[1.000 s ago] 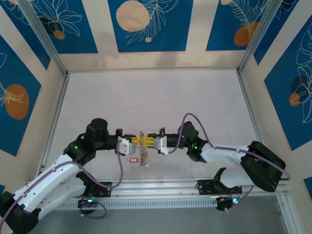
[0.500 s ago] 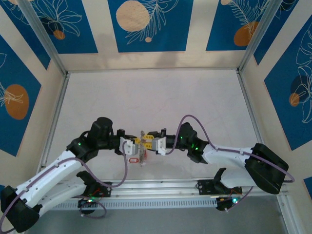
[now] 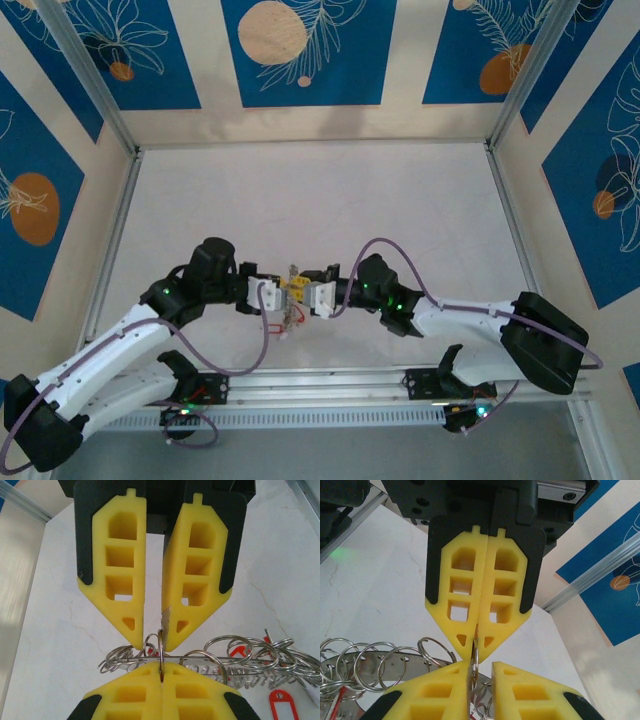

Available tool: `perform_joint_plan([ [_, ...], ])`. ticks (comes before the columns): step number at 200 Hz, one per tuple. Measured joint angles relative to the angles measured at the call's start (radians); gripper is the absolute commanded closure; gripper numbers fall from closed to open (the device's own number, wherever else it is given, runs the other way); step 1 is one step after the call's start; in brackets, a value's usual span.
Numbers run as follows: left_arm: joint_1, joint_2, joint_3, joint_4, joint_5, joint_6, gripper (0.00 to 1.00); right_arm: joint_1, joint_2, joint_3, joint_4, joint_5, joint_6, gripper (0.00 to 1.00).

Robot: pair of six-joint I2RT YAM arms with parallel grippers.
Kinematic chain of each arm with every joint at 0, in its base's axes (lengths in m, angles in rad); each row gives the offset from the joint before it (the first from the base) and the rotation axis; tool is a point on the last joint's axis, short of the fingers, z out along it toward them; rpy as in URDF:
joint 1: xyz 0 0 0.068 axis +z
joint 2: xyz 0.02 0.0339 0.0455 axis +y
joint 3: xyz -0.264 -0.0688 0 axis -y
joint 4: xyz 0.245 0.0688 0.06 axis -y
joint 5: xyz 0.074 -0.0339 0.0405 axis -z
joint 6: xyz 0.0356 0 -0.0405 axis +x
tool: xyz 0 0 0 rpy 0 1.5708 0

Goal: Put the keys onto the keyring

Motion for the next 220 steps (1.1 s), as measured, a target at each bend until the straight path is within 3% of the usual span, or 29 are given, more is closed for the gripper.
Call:
perform_joint_plan([
  [34,0.000,0.002,0.000,0.000,-0.005,-0.016,1.00,0.010,0.028,0.015,0.001,0.020,0.007,0.81],
  [58,0.000,0.006,0.000,0.002,-0.020,-0.026,1.00,0.013,0.040,0.020,0.000,0.033,0.013,1.00],
  [86,0.000,0.008,0.000,0.002,-0.034,-0.027,1.00,0.014,0.043,0.027,-0.013,0.042,0.021,1.00],
  [100,0.000,0.007,0.000,0.003,-0.036,-0.029,0.72,0.013,0.043,0.027,-0.014,0.044,0.021,1.00],
  [110,0.000,0.005,0.000,0.010,-0.032,-0.032,0.63,0.010,0.043,0.026,-0.015,0.044,0.021,1.00],
  [144,-0.002,-0.015,0.007,0.013,-0.006,-0.046,0.62,-0.061,0.027,-0.005,0.016,0.003,0.035,1.00],
  [178,-0.002,-0.012,0.056,-0.025,0.016,-0.091,0.60,-0.196,-0.055,-0.082,0.063,-0.134,0.092,1.00],
  [220,-0.002,0.002,0.071,-0.029,0.015,-0.287,0.53,-0.303,-0.202,-0.111,0.063,-0.214,0.127,1.00],
])
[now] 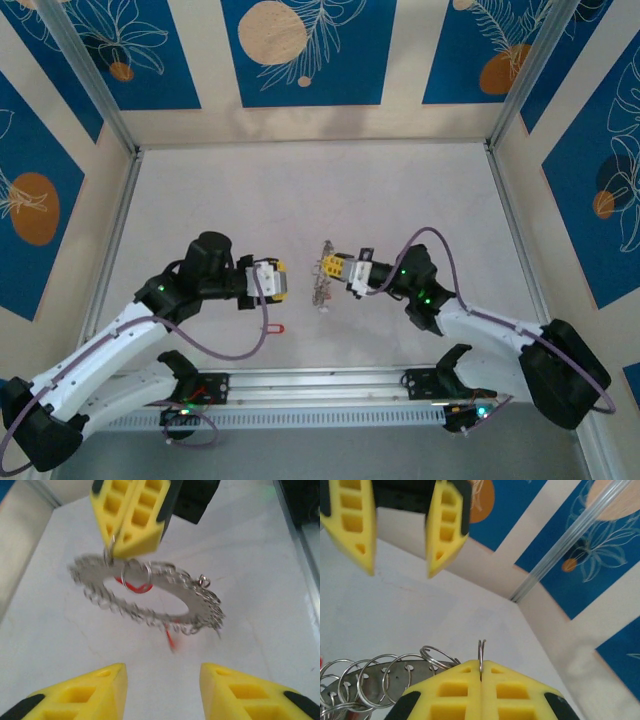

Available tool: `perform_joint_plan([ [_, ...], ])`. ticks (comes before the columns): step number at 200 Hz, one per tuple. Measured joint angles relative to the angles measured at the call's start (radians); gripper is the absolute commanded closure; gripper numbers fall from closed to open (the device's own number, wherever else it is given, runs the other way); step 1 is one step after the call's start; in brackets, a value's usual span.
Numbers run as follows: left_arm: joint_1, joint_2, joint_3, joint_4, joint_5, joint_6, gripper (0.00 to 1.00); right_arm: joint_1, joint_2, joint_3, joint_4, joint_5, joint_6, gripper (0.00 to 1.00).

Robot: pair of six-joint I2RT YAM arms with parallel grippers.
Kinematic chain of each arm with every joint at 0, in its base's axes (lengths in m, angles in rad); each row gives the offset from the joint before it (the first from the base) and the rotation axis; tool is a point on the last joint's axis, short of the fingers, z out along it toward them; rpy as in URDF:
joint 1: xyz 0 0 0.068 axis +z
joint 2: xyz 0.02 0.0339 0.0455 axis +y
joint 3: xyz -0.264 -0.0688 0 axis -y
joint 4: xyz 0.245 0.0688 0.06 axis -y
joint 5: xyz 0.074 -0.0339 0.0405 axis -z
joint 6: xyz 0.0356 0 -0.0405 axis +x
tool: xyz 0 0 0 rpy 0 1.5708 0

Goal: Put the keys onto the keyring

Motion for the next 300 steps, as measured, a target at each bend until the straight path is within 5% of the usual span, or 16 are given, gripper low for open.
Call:
perform_joint_plan([
  [33,0.000,0.026,0.009,-0.011,-0.063,-0.346,0.36,-0.040,-0.094,-0.021,-0.007,-0.018,0.011,1.00],
  [79,0.000,0.183,0.080,-0.229,-0.295,-0.929,0.41,-0.053,-0.123,-0.024,-0.042,-0.014,0.011,1.00],
  [113,0.004,0.176,-0.003,-0.342,-0.355,-1.217,0.41,-0.058,-0.147,-0.032,-0.073,-0.008,0.010,1.00],
  [179,0.047,0.138,-0.224,-0.307,-0.260,-1.757,0.52,-0.059,-0.164,-0.034,-0.134,-0.008,0.010,1.00],
  [244,0.046,0.177,-0.267,-0.164,-0.201,-2.061,0.48,-0.050,-0.165,-0.034,-0.160,0.010,-0.002,1.00],
  [300,0.020,0.227,-0.267,-0.124,-0.187,-2.214,0.63,-0.039,-0.170,-0.034,-0.180,0.024,-0.016,1.00],
])
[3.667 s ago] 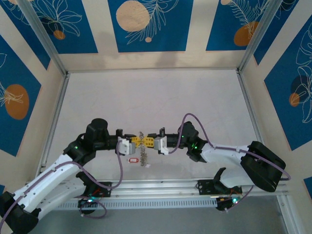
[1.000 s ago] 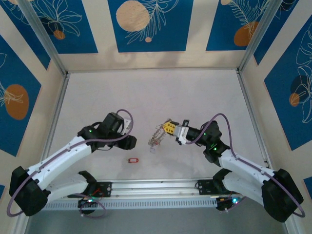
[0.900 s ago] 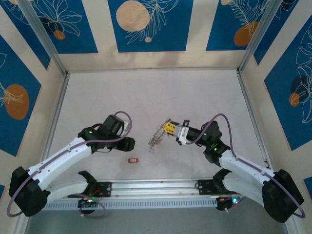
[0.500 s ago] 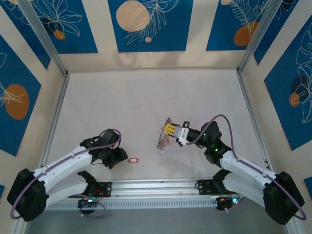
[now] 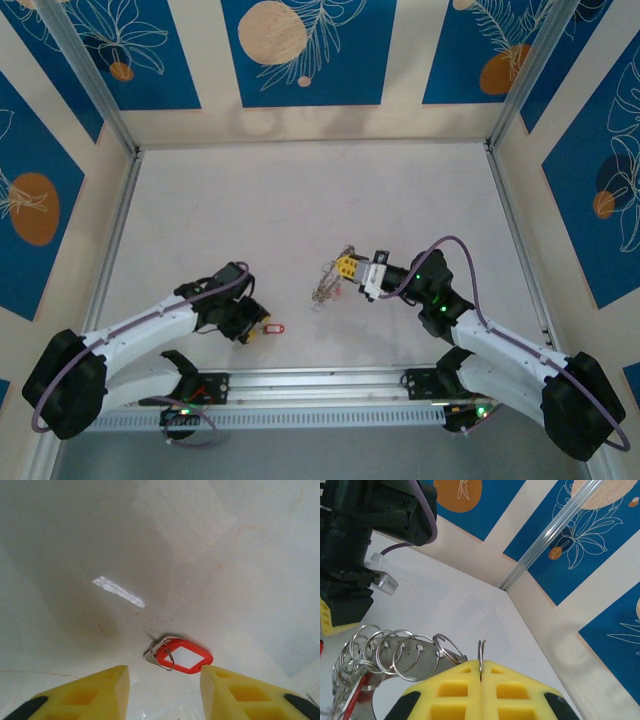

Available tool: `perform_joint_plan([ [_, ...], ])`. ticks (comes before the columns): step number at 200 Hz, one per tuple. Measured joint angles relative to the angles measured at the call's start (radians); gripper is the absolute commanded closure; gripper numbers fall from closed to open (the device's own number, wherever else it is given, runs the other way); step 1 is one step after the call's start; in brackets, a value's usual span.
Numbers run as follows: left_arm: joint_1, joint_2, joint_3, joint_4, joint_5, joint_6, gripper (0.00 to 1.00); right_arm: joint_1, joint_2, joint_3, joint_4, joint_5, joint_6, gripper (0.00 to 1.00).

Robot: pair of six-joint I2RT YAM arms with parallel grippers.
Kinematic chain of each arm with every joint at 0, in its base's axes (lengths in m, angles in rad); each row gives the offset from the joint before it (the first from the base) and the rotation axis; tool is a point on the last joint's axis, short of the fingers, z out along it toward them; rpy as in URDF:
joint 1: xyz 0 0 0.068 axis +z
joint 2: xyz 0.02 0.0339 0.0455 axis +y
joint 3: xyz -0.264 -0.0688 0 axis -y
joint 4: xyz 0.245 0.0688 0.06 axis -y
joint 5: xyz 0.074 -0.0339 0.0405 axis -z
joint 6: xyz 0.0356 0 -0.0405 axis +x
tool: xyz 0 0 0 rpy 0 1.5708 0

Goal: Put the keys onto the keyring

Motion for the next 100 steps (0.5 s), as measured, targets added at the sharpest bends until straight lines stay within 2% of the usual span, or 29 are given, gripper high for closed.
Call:
perform_joint_plan([
  [46,-0.008,0.022,0.000,0.025,0.002,-0.028,0.64,0.003,0.000,0.000,-0.007,0.013,-0.008,1.00],
  [68,-0.028,0.039,0.000,0.033,0.002,-0.039,0.70,0.003,0.000,0.000,-0.008,0.014,-0.011,1.00],
  [90,-0.035,0.053,0.000,0.048,0.001,-0.048,0.83,0.003,0.000,0.000,-0.010,0.016,-0.011,1.00],
  [100,-0.037,0.063,0.000,0.055,0.001,-0.053,0.85,0.003,0.000,0.000,-0.011,0.017,-0.011,1.00],
])
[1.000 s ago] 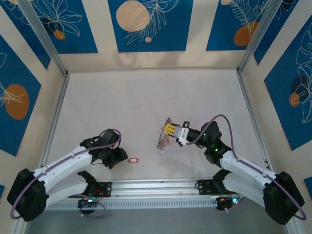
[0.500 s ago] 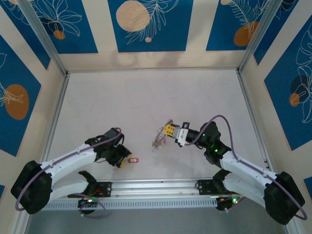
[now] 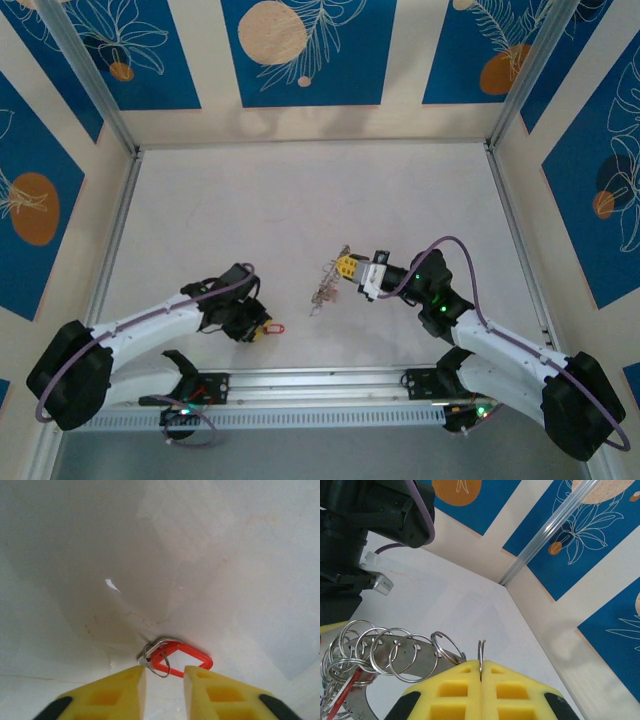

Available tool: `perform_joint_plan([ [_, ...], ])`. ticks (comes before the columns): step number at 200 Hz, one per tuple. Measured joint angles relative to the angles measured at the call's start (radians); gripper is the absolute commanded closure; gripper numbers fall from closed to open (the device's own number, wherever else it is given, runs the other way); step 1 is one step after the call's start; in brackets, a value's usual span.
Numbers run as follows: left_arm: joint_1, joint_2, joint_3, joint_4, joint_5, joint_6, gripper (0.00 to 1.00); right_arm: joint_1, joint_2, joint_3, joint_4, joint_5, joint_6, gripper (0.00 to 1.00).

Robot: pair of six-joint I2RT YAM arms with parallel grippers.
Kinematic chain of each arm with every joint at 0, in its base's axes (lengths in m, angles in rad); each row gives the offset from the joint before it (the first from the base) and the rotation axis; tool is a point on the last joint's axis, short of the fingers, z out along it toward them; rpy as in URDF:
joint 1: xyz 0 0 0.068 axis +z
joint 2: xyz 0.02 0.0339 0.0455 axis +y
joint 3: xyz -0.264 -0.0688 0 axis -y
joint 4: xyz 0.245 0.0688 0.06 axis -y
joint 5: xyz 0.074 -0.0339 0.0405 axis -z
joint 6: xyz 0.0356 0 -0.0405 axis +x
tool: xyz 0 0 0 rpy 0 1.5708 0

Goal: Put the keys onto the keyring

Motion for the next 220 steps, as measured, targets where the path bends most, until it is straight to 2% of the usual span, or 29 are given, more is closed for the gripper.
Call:
perform_joint_plan([
  [57,-0.003,0.039,-0.008,0.011,0.000,-0.005,0.80,0.003,0.000,0.000,0.000,0.004,0.000,1.00],
  [94,-0.003,0.034,-0.010,0.012,-0.004,-0.007,0.84,0.003,-0.001,0.000,0.000,0.003,-0.001,1.00],
  [110,-0.003,0.027,-0.010,0.008,-0.012,-0.006,0.90,0.003,-0.002,0.000,0.000,0.003,-0.001,1.00],
  [149,-0.003,0.013,-0.008,-0.018,-0.048,0.002,0.91,0.003,-0.008,0.000,-0.002,0.002,-0.001,1.00],
  [168,-0.003,0.011,-0.005,-0.026,-0.061,0.008,1.00,0.003,-0.008,0.000,-0.002,0.003,-0.001,1.00],
  [199,-0.003,0.014,0.005,-0.042,-0.076,0.029,1.00,0.003,-0.008,0.000,-0.003,0.002,-0.001,1.00],
  [220,-0.004,0.024,0.050,-0.093,-0.105,0.090,1.00,0.003,-0.008,0.000,-0.006,-0.002,-0.001,1.00],
])
